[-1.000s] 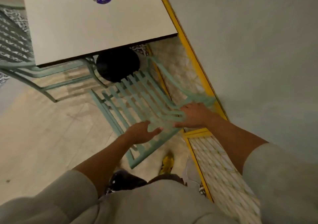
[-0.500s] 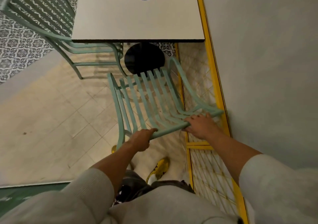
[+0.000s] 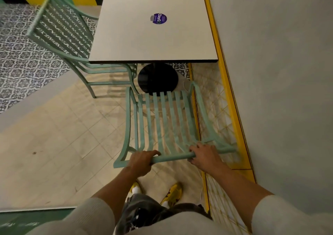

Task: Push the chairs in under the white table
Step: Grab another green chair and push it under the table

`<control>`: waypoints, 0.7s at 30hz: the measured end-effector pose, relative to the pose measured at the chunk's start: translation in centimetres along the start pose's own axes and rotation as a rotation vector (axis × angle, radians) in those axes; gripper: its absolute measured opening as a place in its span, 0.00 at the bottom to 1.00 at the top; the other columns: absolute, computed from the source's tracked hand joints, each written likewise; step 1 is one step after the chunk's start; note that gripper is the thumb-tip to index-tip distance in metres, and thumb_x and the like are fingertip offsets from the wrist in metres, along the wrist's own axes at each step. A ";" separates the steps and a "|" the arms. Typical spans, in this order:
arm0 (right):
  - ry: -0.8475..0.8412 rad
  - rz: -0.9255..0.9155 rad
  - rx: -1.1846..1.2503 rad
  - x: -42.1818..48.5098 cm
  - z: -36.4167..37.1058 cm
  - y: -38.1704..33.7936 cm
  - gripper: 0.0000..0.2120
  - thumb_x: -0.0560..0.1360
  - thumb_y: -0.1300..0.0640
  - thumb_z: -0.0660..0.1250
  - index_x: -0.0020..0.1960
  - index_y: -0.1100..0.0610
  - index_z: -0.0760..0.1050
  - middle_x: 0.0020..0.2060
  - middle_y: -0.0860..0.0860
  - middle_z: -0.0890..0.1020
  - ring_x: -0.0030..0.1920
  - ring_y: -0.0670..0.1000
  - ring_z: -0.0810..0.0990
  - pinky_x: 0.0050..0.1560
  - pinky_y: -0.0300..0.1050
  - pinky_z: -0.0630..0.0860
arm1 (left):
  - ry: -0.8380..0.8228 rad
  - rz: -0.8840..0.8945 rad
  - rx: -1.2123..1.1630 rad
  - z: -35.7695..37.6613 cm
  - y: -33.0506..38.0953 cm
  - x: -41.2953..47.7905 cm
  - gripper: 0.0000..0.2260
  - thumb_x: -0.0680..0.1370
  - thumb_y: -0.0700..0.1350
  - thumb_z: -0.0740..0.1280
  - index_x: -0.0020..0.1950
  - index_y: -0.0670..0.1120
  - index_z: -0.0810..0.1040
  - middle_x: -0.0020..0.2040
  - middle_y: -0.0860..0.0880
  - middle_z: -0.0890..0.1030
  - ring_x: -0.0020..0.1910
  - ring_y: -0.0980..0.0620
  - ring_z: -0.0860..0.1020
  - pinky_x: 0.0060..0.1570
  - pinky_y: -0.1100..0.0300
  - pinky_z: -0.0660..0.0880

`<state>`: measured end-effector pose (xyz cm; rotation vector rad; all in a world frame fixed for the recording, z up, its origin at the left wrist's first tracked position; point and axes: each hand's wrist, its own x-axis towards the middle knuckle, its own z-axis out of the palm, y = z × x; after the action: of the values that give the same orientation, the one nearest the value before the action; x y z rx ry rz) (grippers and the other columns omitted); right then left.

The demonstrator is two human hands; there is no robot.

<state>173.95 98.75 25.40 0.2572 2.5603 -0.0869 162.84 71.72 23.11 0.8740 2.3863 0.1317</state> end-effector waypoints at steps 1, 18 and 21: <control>0.000 -0.010 0.004 0.1 0.1 0.0 0.22 0.81 0.34 0.63 0.70 0.42 0.75 0.63 0.48 0.81 0.62 0.56 0.81 0.64 0.56 0.72 | 0.040 -0.008 0.009 0.2 0.1 0.0 0.20 0.84 0.53 0.69 0.75 0.62 0.73 0.61 0.53 0.84 0.56 0.53 0.83 0.56 0.55 0.80; 0.012 0.099 -0.010 2.8 -0.5 -1.1 0.21 0.85 0.48 0.64 0.77 0.36 0.72 0.61 0.48 0.86 0.60 0.53 0.84 0.59 0.49 0.78 | 0.150 0.046 0.107 -1.2 -1.1 2.8 0.19 0.83 0.51 0.68 0.74 0.62 0.77 0.61 0.56 0.86 0.53 0.52 0.84 0.46 0.59 0.76; 0.044 0.135 0.014 4.6 -2.2 -0.5 0.21 0.85 0.51 0.65 0.76 0.36 0.74 0.60 0.48 0.86 0.60 0.54 0.84 0.63 0.52 0.75 | 0.162 0.025 0.108 -3.3 -1.0 5.0 0.18 0.82 0.50 0.69 0.71 0.62 0.79 0.58 0.56 0.86 0.52 0.51 0.85 0.43 0.57 0.76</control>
<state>168.89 99.30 24.76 0.4412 2.5786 -0.0480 157.35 74.33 23.08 0.9768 2.5534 0.0871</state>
